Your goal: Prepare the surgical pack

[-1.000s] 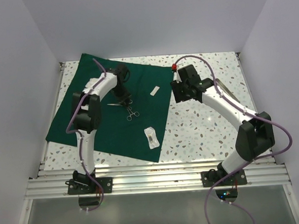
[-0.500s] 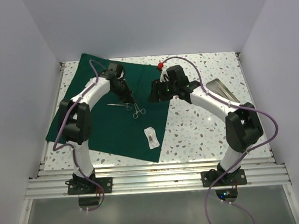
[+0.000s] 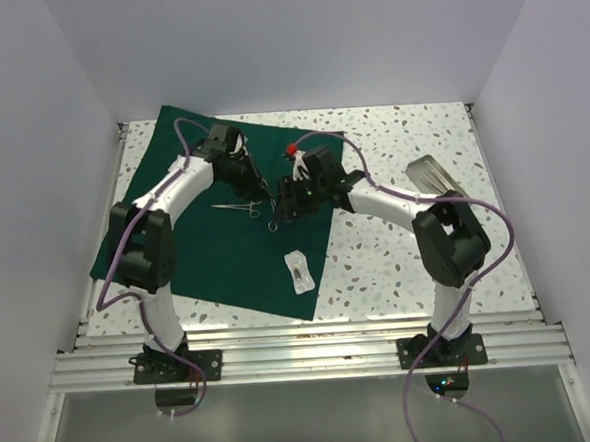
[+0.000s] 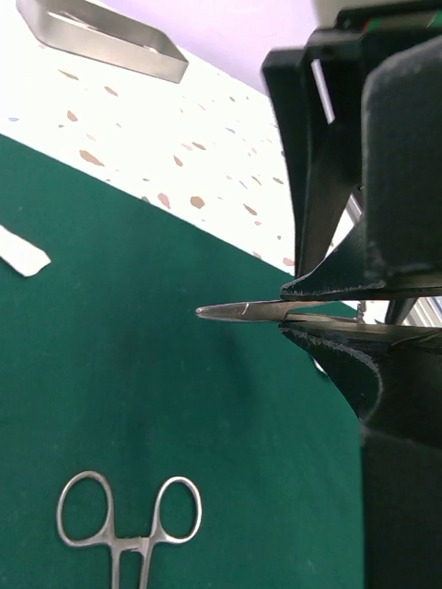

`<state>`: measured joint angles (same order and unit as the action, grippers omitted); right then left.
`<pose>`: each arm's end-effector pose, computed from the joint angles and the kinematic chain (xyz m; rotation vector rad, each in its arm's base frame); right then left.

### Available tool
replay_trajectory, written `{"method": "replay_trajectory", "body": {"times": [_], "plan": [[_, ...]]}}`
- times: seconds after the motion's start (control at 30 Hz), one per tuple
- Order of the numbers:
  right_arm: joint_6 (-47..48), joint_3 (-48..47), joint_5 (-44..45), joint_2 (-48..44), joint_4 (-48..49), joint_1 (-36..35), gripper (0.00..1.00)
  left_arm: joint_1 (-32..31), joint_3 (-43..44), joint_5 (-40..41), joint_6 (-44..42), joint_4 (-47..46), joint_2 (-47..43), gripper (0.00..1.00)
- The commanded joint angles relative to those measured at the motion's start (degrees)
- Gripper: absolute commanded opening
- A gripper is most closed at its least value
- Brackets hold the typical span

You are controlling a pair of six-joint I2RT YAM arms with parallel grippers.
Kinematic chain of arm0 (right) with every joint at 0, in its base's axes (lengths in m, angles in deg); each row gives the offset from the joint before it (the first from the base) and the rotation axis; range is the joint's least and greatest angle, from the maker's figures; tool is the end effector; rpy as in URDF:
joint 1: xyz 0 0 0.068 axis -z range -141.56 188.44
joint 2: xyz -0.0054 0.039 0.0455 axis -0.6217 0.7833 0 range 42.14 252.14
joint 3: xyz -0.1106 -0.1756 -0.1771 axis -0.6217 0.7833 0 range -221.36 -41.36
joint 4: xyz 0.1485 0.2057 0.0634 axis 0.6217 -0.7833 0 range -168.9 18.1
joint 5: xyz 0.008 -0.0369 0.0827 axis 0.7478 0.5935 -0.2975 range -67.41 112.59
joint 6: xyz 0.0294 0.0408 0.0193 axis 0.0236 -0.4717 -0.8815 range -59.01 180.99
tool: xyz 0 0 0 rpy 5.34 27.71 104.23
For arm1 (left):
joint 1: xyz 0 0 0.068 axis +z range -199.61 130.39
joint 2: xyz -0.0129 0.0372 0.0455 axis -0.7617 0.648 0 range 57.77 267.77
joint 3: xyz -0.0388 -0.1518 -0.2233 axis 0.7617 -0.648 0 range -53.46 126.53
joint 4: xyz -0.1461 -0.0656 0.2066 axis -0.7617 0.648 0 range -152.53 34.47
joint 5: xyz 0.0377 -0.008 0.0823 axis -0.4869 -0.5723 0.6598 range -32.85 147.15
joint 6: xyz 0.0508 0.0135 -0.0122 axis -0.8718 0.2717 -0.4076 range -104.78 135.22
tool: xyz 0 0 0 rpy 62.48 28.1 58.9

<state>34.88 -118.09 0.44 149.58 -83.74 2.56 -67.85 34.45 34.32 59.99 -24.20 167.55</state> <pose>0.3319 0.2567 0.2196 -0.4184 2.4218 0.9651 0.3870 -0.1421 0.2337 -0.4918 2.7360 -0.8640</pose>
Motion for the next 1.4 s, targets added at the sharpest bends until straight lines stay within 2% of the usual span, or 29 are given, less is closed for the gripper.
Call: {"method": "replay_trajectory", "body": {"times": [0.0,0.1,0.13,0.23,0.27,0.3,0.33,0.43,0.47,0.57,0.6,0.67,0.77,0.93,1.07,1.17,1.37], "plan": [[-1.6,-3.2,-1.1,1.3,3.6,-0.5,0.55,-0.7,-1.2,-2.1,-0.9,-2.2,-3.7,0.00],[-1.9,-4.9,-1.8,2.8,3.3,-0.8,0.49,-0.7,-1.8,-2.9,-0.9,-2.6,-3.8,0.00],[-2.0,-5.6,-1.9,3.1,3.3,-0.8,0.44,-0.7,-1.8,-3.1,-0.9,-2.8,-3.7,0.00],[-1.8,-6.0,-2.4,3.3,2.9,-0.9,0.11,-0.7,-1.5,-3.6,-1.3,-3.1,-3.6,0.00],[-1.4,-6.0,-1.2,3.1,2.1,-0.9,0.04,-0.4,-1.1,-3.5,-1.4,-2.9,-3.6,0.00],[-0.2,-6.1,-0.5,2.9,0.2,-0.9,0.00,0.0,-0.9,-2.9,-1.6,-2.5,-3.5,0.08],[0.7,-5.8,1.0,2.2,-1.2,-0.7,0.00,0.5,-0.7,-2.2,-1.6,-1.8,-3.6,0.26],[5.4,-5.2,7.4,0.6,-6.8,0.7,0.00,2.9,-0.3,0.5,-2.6,0.0,-4.0,0.43],[7.0,-5.2,10.0,-0.8,-8.8,1.9,0.00,4.2,-0.1,2.0,-3.7,0.7,-3.9,0.45],[16.4,-6.4,25.6,-2.6,-18.1,4.3,0.00,6.4,-0.6,4.4,-5.9,2.4,-4.0,0.46],[20.9,-6.5,33.6,-2.8,-22.0,5.4,0.00,6.9,-1.1,4.8,-6.4,2.6,-4.1,0.46],[24.9,-6.1,40.8,-4.3,-23.9,9.1,0.00,8.3,-2.5,5.9,-7.6,2.5,-4.3,0.46],[33.3,-2.7,50.8,-5.9,-21.9,14.8,0.00,9.6,-4.2,7.2,-8.2,2.7,-3.7,0.45],[45.4,-3.2,55.4,-4.7,-20.0,25.0,0.00,12.7,-2.6,11.0,-6.3,7.5,-1.0,0.45],[51.5,-3.1,57.9,-2.4,-18.8,28.8,0.00,13.2,-1.9,11.5,-6.1,7.3,-0.5,0.46],[57.2,-0.1,55.6,-2.2,-14.3,30.9,0.00,13.2,-3.1,10.4,-6.0,6.4,-0.4,0.47],[56.8,-1.7,52.7,2.7,-14.6,34.4,0.00,13.2,-5.4,10.0,-6.0,5.8,-0.5,0.49]]}}
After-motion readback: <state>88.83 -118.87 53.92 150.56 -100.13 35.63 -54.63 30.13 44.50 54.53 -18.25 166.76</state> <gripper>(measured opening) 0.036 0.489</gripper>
